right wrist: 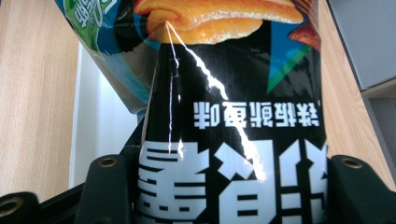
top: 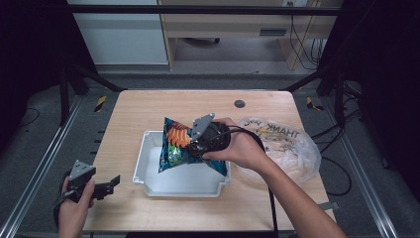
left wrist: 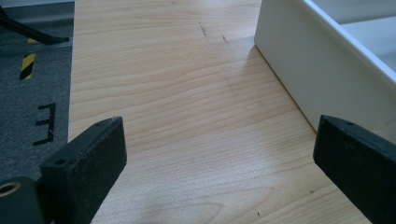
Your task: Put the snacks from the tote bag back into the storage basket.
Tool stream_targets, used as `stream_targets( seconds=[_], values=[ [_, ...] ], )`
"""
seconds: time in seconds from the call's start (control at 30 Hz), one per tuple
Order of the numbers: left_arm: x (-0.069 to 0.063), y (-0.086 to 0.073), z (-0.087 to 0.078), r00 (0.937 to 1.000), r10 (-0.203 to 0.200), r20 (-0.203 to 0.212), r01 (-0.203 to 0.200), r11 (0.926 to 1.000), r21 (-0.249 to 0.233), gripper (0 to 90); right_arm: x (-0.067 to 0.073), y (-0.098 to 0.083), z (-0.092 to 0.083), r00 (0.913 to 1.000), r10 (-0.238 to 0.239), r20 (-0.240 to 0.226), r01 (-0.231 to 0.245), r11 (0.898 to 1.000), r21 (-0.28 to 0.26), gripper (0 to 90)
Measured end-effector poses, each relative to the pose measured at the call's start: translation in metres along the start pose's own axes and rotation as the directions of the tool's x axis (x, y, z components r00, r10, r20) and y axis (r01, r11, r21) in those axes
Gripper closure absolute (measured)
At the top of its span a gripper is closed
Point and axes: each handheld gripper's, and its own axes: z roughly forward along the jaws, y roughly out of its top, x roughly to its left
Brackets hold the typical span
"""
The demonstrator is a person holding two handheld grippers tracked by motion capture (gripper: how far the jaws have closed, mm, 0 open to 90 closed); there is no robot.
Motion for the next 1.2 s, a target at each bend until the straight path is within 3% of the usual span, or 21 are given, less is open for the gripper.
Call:
stream_targets(
  seconds=[0.73,1.2],
  values=[
    [0.000,0.000,0.000,1.0000,0.000,0.002,0.000,1.0000,0.000,2.5,0.005,0.007,0.016,0.9996,-0.008,-0.026,0.007,1.000,-0.006,41.2],
    [0.000,0.000,0.000,1.0000,0.004,0.003,-0.004,1.0000,0.000,2.4,0.003,0.011,0.035,0.9986,-0.016,-0.051,0.016,1.000,0.000,41.2]
  ],
)
